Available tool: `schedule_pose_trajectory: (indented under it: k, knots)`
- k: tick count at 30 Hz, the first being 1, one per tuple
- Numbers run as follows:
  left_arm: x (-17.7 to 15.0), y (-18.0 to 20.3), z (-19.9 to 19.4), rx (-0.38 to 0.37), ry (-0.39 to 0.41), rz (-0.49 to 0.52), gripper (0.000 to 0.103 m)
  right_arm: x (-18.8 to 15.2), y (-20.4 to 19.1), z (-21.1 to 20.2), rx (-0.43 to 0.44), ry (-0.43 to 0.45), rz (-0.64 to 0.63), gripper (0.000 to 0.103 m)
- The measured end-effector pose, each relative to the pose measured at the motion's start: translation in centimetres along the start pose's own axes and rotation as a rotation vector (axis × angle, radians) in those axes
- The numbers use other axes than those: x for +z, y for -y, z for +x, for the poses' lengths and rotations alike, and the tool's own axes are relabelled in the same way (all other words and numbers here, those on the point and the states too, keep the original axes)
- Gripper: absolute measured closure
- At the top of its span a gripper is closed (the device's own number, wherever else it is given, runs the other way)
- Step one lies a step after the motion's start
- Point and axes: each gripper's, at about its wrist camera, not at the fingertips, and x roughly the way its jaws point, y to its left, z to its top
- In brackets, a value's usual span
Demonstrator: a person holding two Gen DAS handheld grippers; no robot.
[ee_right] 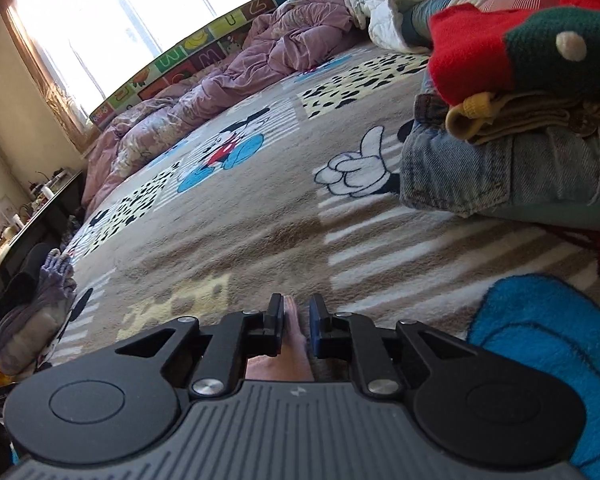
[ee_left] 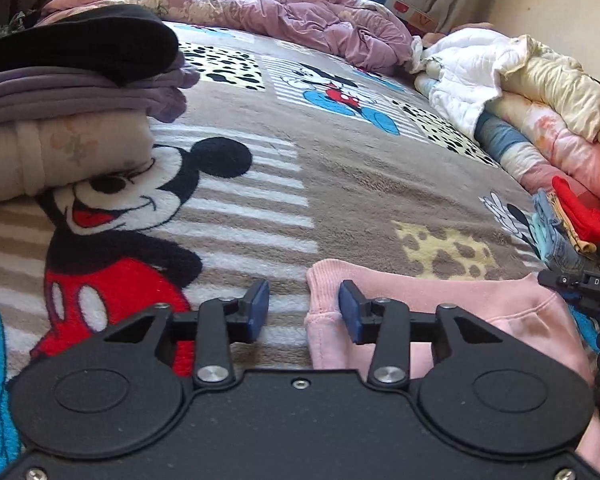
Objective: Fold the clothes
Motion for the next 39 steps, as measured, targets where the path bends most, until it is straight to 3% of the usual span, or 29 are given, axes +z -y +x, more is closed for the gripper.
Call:
schedule_pose_trajectory:
  k: [1,2,4,6,10,13,15,17,23,25,26,31,39]
  knots:
    - [0.1,-0.2,-0.3,0.008,0.005,-0.008,0.062,0.1,0.2,-0.2,-0.011,0.008,0.009,0.073]
    - [0.1,-0.2,-0.5,0.023,0.011,-0.008,0.064,0.2,0.4,-0.4,-0.022,0.016,0.017,0.070]
    - [0.4,0.0,-1.2,0.076,0.040,0.003,0.068,0.5,0.7,-0.9,-0.043,0.040,0.016,0.069]
    - [0.8,0.3,-1.9,0.081,0.067,0.011,0.068,0.9,0.1,-1.7,-0.041,0.066,-0.023,0.069]
    - [1.1,1.6,-2.7,-0.017,0.086,0.034,0.068,1.6,-0.9,-2.7,0.054,0.082,-0.067,0.070]
    - [0.7,3.0,-2.0,-0.089,0.065,0.068,0.068,1.4,-1.4,-1.8,0.151,-0.004,-0.085,0.070]
    - [0.1,3.3,-1.0,-0.088,0.022,0.087,0.068,1.0,-1.4,-0.8,0.186,-0.068,-0.072,0.071]
    - [-0.6,3.1,0.7,-0.054,-0.057,0.099,0.068,0.4,-1.2,0.2,0.122,-0.115,-0.080,0.072]
    - [-0.7,2.8,0.4,-0.078,-0.056,0.087,0.068,-0.4,-1.5,0.5,0.090,-0.131,-0.113,0.073]
    - [-0.4,2.4,-0.2,-0.082,-0.054,0.063,0.066,-0.3,-1.3,0.3,0.094,-0.123,-0.097,0.073]
    - [-0.2,2.2,-0.5,-0.084,-0.053,0.051,0.059,-0.1,-1.2,-0.1,0.097,-0.108,-0.088,0.072]
    - [0.2,-0.6,-3.9,-0.039,0.005,-0.057,0.057,0.5,-1.3,-2.6,0.145,-0.051,-0.070,0.054]
    - [-0.3,-4.6,-12.5,0.074,0.155,-0.231,0.057,-3.5,-4.9,-6.7,0.190,-0.041,-0.196,0.054]
